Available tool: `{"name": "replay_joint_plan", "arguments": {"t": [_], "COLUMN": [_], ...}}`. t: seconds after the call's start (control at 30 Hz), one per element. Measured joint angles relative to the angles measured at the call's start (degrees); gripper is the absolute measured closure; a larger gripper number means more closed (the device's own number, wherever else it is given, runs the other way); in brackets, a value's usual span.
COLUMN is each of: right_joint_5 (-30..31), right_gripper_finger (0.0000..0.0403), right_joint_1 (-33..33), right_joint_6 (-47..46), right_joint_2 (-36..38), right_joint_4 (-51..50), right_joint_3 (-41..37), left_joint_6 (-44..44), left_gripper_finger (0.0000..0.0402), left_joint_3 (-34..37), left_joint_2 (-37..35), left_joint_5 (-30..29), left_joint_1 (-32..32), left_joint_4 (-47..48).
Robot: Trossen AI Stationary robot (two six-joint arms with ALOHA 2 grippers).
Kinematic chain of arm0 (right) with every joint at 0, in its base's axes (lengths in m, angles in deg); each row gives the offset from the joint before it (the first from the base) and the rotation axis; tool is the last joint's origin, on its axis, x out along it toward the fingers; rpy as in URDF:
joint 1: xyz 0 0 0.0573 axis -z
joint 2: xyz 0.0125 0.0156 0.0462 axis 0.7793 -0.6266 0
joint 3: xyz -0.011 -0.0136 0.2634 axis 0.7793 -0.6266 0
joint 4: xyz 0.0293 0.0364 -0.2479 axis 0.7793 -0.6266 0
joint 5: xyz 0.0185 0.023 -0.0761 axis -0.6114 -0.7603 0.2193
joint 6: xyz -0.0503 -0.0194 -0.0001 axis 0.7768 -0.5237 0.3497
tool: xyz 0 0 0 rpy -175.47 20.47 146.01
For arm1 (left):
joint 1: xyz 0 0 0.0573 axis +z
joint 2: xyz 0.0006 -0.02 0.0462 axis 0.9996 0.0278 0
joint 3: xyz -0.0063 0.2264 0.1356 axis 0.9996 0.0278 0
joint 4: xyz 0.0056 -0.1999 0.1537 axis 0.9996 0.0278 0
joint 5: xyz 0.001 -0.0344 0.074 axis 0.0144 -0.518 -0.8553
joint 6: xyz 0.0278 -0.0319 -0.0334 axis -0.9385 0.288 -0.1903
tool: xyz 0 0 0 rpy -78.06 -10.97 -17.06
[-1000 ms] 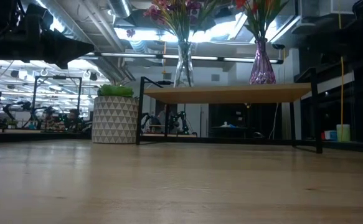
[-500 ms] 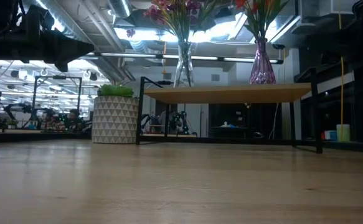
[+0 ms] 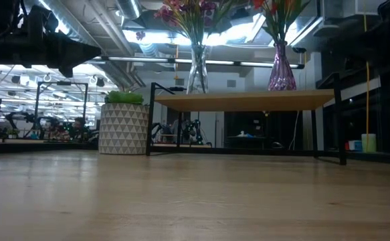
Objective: Pick and place flowers into a vace then onto a shelf
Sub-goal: Return to Home Position
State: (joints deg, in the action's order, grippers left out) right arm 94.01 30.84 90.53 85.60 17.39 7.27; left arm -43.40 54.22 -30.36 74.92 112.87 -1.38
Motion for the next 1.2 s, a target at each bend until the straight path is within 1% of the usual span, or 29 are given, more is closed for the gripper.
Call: {"name": "replay_joint_plan", "arguments": {"t": [0.13, 0.37, 0.5, 1.2], "right_joint_5": [-0.9, -5.9, -6.1, -6.2], "right_gripper_finger": [0.0399, 0.0399, 0.0399, 0.0399], "right_joint_1": [0.0, 3.7, 5.0, 5.0], "right_joint_6": [-0.7, -3.9, -4.7, -4.6], "right_joint_2": [0.5, 0.5, 0.5, 0.4], "right_joint_4": [-3.5, -3.4, -3.5, -3.5], "right_joint_3": [0.0, 0.0, 0.0, 0.0], "left_joint_6": [0.0, 0.0, 0.0, 0.0], "left_gripper_finger": [0.0396, 0.0396, 0.0396, 0.0396], "left_joint_3": [0.0, 0.0, 0.0, 0.0], "left_joint_2": [0.0, 0.0, 0.0, 0.0], "left_joint_5": [0.0, 0.0, 0.0, 0.0], "left_joint_1": [0.0, 0.0, 0.0, 0.0], "left_joint_4": [0.0, 0.0, 0.0, 0.0]}}
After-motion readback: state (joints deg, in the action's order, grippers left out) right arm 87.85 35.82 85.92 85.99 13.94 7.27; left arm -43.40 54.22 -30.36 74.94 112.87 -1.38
